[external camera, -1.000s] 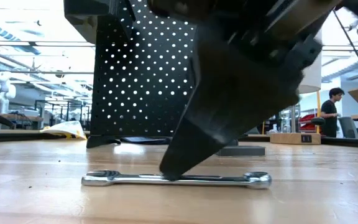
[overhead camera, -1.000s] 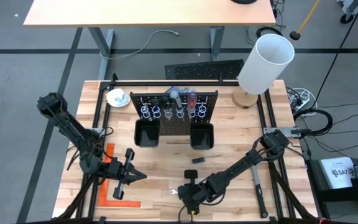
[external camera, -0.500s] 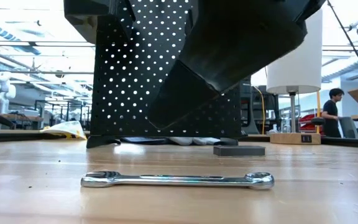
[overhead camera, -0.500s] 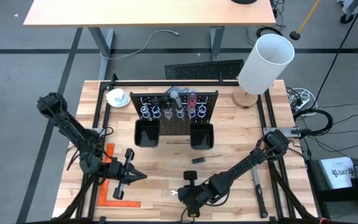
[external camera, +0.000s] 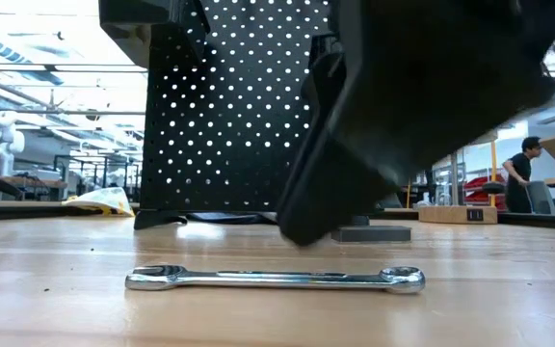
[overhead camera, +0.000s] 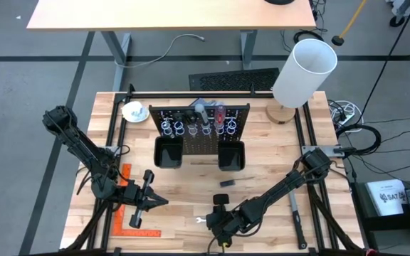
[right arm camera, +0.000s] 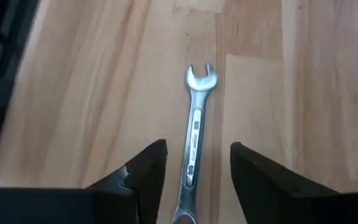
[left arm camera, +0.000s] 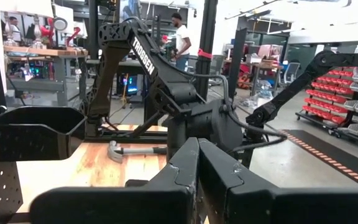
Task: Hang tools onto peg board
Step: Hang the silver wrench on the black peg board
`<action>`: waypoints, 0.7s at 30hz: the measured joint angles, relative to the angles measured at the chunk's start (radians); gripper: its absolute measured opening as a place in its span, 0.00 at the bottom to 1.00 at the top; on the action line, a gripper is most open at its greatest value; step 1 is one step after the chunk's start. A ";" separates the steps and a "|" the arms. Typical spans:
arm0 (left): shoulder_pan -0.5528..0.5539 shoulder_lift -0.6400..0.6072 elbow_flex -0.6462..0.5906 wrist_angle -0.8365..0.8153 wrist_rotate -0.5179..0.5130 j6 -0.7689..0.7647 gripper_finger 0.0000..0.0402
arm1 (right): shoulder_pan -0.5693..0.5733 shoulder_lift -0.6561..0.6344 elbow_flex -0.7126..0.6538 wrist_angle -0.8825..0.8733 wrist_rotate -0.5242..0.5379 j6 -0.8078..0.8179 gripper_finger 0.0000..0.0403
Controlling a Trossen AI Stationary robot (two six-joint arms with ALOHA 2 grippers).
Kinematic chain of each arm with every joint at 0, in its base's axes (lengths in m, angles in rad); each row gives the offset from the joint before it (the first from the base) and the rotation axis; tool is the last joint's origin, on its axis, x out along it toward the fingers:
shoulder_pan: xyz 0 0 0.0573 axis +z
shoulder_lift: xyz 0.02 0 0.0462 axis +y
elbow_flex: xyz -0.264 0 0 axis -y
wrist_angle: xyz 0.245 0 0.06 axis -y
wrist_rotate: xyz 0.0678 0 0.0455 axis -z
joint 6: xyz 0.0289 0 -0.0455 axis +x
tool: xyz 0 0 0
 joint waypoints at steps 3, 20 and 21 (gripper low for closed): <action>0.000 0.000 0.000 0.000 0.000 0.000 0.04 | -0.002 0.028 0.000 0.001 -0.023 -0.003 0.42; 0.000 0.000 0.000 0.001 0.000 0.000 0.04 | -0.045 0.054 0.005 -0.026 -0.091 0.056 0.03; 0.000 0.000 0.000 0.001 0.000 0.000 0.04 | -0.045 0.054 0.004 -0.026 -0.090 0.056 0.03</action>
